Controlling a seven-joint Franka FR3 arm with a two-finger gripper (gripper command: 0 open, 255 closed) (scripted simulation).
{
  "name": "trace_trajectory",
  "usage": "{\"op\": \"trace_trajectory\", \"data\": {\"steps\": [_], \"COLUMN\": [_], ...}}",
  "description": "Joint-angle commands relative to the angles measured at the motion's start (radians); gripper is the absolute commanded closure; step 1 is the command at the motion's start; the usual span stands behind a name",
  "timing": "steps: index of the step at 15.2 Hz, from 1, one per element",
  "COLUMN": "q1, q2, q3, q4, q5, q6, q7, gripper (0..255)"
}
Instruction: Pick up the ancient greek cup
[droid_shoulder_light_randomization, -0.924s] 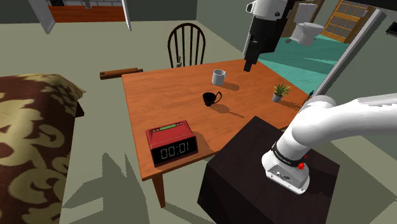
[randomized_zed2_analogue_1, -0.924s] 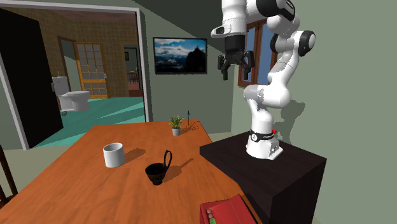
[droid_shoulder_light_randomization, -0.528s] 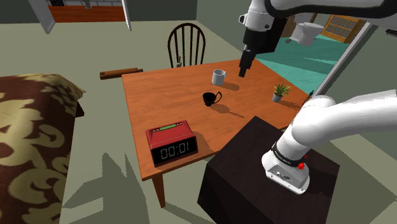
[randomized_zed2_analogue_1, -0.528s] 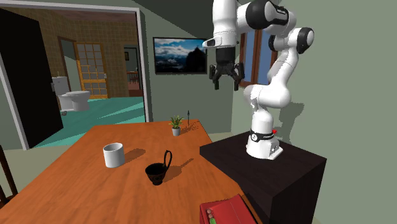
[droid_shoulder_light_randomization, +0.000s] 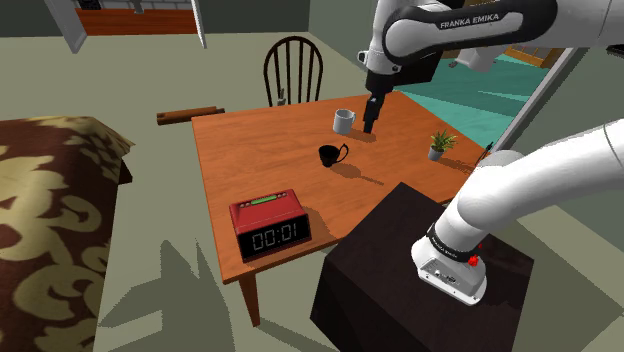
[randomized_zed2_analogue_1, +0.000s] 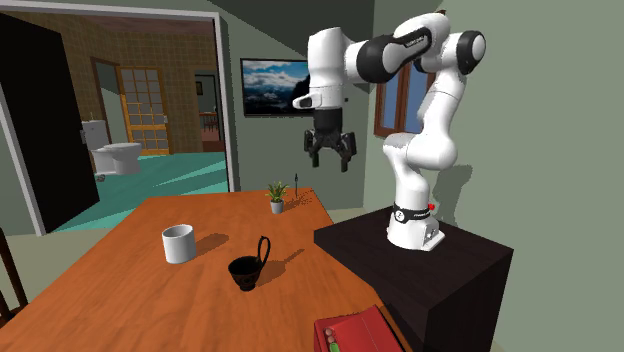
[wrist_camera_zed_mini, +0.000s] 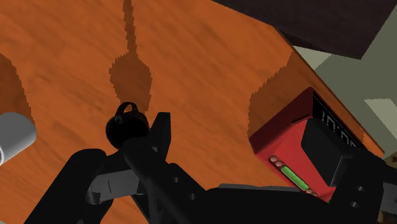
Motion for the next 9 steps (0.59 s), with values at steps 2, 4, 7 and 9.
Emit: {"op": "trace_trajectory", "data": {"steps": [2, 4, 7, 9], "q1": [-0.009, -0.016, -0.025, -0.031], "q2": [0.098, 0.165, 0.273, 0.349], "q3": [-0.023, -0.036, -0.055, -0.067], "q4": [-0.006, -0.002, 0.016, 0.035], "q5": [-0.033, -0.052, -0.079, -0.096], "q6": [0.102, 0.164, 0.252, 0.308], "q7": [-0.047, -0.075, -0.115, -0.139], "gripper": [0, 0, 0, 0]}}
